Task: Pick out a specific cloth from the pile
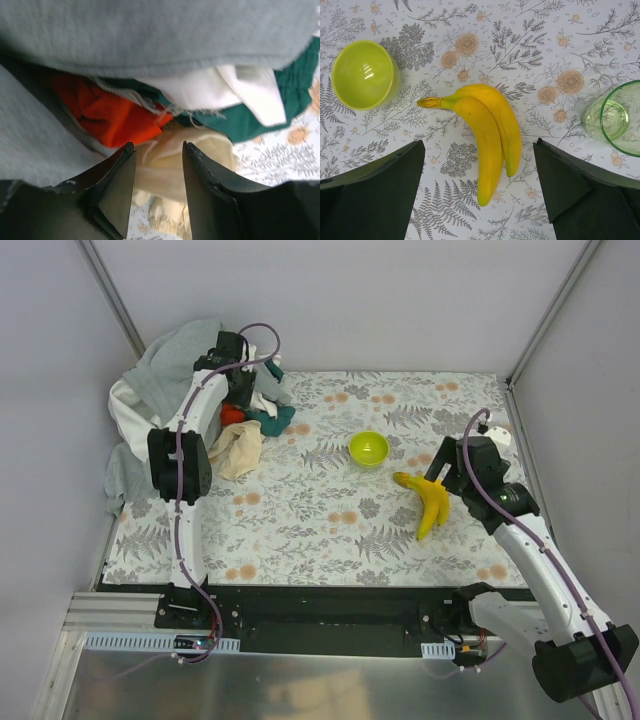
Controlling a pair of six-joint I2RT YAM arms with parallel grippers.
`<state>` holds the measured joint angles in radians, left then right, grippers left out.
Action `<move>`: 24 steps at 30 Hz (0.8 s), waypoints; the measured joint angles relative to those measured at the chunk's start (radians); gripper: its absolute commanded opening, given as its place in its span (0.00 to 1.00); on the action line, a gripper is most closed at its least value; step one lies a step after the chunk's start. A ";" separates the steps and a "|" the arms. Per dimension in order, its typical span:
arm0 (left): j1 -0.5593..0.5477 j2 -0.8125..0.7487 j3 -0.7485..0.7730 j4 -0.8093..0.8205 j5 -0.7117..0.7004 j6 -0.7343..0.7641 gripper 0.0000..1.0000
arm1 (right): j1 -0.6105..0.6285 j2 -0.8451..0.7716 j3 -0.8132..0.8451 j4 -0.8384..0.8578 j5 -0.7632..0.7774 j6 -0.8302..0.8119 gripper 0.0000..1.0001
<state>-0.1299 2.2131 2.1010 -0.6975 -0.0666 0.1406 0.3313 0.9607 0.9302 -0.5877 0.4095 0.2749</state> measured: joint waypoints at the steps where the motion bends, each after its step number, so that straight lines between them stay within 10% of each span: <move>1: 0.004 0.016 0.018 0.000 -0.005 -0.005 0.42 | 0.000 -0.006 0.000 0.000 0.002 0.000 0.99; 21: 0.104 0.205 0.171 0.003 -0.010 0.033 0.35 | 0.000 -0.027 0.000 0.000 0.005 -0.007 0.99; 24: 0.105 0.221 0.171 0.004 0.034 0.039 0.07 | 0.000 -0.027 0.000 0.000 0.006 -0.008 0.99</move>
<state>-0.0250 2.4344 2.2715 -0.6937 -0.0330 0.1795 0.3313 0.9333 0.9302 -0.5877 0.4152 0.2672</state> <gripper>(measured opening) 0.329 0.991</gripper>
